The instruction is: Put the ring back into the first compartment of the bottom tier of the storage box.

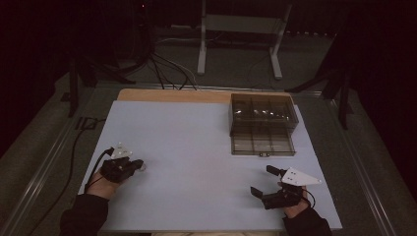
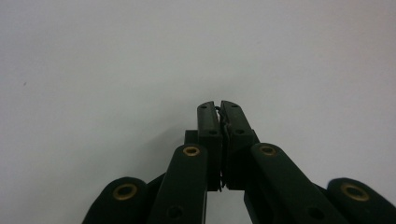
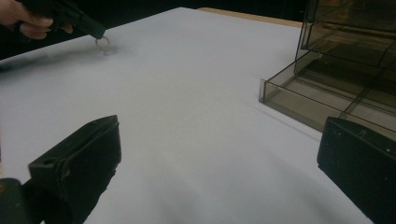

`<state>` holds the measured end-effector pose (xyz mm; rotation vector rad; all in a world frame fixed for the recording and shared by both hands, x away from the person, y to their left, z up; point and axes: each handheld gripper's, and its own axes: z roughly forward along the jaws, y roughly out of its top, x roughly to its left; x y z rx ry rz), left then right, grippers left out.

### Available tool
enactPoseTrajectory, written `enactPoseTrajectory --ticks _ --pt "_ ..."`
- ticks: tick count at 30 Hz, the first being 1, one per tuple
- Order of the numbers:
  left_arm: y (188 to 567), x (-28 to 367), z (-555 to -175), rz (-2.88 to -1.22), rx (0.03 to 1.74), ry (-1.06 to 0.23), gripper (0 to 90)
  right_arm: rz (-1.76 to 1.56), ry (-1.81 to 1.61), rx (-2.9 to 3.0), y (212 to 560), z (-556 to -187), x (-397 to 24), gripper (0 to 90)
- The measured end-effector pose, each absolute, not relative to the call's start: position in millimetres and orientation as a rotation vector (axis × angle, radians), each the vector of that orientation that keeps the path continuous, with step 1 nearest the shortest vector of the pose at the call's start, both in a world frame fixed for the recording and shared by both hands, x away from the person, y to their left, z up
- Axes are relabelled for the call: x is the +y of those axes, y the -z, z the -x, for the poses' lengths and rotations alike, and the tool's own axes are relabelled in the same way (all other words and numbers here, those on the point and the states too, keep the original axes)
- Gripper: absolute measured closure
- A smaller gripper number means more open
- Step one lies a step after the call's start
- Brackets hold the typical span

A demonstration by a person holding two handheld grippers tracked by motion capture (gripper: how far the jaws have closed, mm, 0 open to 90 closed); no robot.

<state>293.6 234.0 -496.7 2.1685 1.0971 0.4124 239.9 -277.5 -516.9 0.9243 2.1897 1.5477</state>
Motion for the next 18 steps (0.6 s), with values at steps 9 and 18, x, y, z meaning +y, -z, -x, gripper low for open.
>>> enactPoseTrajectory --ticks 9,18 --pt "491.7 217.4 -298.8 -2.179 1.034 -0.412 89.9 -0.928 -1.549 2.188 516.6 -239.8 -277.9 0.0" --pt "480.6 204.1 -297.8 -2.171 0.978 -0.418 89.8 -0.926 -1.548 2.19 516.9 -239.8 -278.1 0.0"
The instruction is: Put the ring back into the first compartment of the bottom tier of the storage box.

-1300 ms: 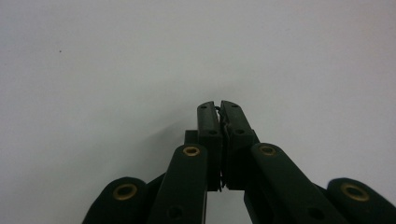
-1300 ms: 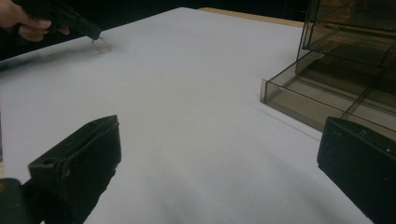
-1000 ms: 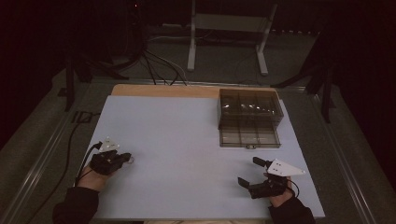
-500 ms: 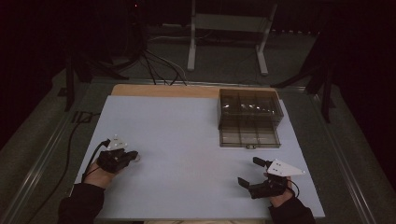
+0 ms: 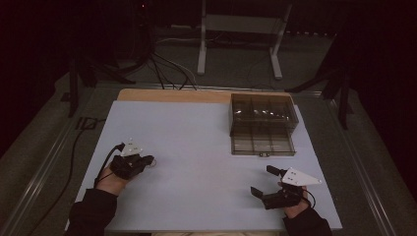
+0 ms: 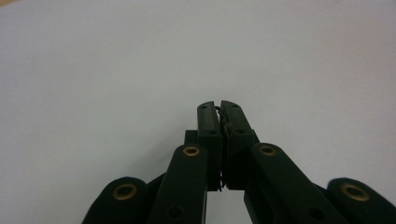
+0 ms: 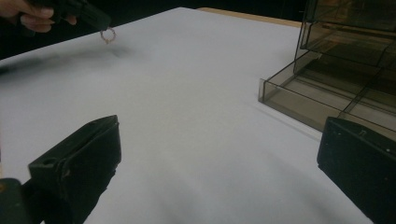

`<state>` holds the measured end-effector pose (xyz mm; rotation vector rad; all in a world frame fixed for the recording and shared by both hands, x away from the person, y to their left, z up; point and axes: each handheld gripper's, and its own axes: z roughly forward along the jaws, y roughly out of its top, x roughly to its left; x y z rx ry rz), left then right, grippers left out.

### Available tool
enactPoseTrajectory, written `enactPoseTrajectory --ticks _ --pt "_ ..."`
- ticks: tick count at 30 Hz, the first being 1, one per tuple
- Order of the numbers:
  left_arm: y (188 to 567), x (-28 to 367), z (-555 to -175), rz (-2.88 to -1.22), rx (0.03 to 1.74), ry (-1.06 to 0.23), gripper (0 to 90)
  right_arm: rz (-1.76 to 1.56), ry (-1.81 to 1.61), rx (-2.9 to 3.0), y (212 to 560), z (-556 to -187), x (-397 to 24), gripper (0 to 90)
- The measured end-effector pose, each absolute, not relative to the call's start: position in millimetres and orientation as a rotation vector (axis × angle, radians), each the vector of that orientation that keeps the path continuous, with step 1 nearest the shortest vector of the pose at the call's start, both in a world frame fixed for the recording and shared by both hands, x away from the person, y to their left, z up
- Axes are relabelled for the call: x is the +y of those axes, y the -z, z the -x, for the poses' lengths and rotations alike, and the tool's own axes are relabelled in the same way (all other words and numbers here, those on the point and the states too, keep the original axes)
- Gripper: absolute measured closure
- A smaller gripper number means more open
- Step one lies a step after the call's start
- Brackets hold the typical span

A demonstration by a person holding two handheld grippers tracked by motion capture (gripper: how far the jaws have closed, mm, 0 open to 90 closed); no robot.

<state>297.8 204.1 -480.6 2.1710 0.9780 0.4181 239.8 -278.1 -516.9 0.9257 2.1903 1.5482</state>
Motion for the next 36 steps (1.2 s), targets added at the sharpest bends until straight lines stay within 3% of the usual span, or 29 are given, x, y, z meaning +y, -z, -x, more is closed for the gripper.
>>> enactPoseTrajectory --ticks 36 --pt "470.2 115.7 -324.2 -2.21 0.754 -0.34 89.8 -0.929 -1.566 2.181 516.0 -239.4 -279.6 0.0"
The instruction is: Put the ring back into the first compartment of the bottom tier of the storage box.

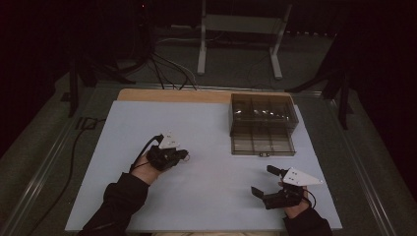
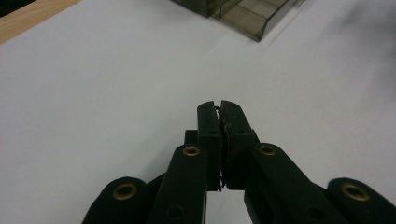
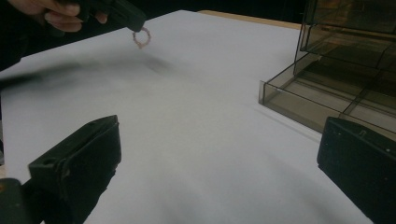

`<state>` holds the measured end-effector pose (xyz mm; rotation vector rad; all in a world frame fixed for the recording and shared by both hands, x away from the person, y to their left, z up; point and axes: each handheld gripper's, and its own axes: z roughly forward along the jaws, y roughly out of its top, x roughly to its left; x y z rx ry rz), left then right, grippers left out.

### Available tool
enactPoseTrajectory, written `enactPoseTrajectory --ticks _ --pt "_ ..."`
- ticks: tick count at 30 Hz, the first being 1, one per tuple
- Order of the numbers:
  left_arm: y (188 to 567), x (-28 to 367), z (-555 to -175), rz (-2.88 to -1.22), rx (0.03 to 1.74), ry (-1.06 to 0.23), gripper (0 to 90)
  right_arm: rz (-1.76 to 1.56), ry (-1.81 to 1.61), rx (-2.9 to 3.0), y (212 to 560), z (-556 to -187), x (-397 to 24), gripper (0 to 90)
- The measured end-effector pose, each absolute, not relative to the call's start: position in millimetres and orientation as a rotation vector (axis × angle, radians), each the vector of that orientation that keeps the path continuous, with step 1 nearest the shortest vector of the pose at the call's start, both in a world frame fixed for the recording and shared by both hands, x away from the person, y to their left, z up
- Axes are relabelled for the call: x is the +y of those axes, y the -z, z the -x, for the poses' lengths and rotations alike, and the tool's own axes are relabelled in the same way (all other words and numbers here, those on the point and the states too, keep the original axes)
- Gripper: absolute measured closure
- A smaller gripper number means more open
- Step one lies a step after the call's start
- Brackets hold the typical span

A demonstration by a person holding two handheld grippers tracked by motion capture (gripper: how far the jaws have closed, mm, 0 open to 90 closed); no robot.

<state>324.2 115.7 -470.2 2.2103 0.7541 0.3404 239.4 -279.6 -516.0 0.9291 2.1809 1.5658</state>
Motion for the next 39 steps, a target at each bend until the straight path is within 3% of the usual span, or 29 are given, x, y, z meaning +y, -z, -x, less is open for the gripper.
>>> enactPoseTrajectory --ticks 39 --pt "445.5 35.3 -351.5 -2.217 0.549 -0.278 89.8 -0.928 -1.566 2.175 515.1 -238.1 -280.2 0.0"
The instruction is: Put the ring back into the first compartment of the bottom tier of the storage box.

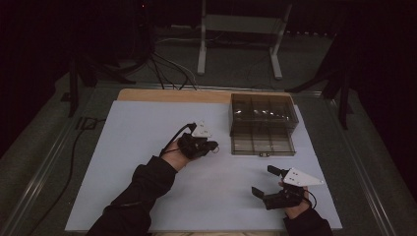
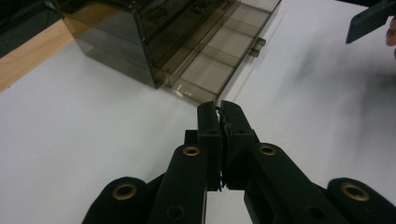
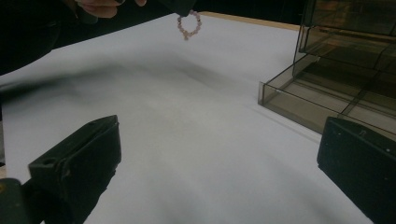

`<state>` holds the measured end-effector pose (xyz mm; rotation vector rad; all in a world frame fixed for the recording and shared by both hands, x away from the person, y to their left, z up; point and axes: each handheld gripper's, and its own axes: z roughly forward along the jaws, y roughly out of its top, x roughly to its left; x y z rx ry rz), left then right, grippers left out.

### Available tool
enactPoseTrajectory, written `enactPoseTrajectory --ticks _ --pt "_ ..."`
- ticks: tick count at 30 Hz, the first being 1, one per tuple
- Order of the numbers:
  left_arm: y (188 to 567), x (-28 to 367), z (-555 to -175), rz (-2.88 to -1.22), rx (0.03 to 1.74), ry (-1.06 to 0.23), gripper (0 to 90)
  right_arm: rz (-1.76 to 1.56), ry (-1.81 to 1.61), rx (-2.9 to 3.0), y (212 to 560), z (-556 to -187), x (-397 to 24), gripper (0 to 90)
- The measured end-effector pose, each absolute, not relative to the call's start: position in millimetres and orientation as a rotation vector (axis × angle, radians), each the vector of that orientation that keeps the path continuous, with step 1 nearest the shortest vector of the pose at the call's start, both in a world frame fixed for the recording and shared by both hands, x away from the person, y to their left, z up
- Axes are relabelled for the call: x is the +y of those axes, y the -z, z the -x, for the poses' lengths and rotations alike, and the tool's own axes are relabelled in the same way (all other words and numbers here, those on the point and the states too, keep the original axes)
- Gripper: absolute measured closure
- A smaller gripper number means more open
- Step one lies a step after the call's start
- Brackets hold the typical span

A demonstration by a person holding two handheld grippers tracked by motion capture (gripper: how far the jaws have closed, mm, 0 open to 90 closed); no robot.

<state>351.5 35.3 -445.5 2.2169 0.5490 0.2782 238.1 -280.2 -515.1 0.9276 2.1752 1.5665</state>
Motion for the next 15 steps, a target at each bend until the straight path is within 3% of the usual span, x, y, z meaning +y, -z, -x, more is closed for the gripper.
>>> enactPoseTrajectory --ticks 15 --pt "438.4 6.6 -364.3 -2.209 0.497 -0.254 89.8 -0.932 -1.568 2.174 515.0 -237.6 -281.0 0.0"
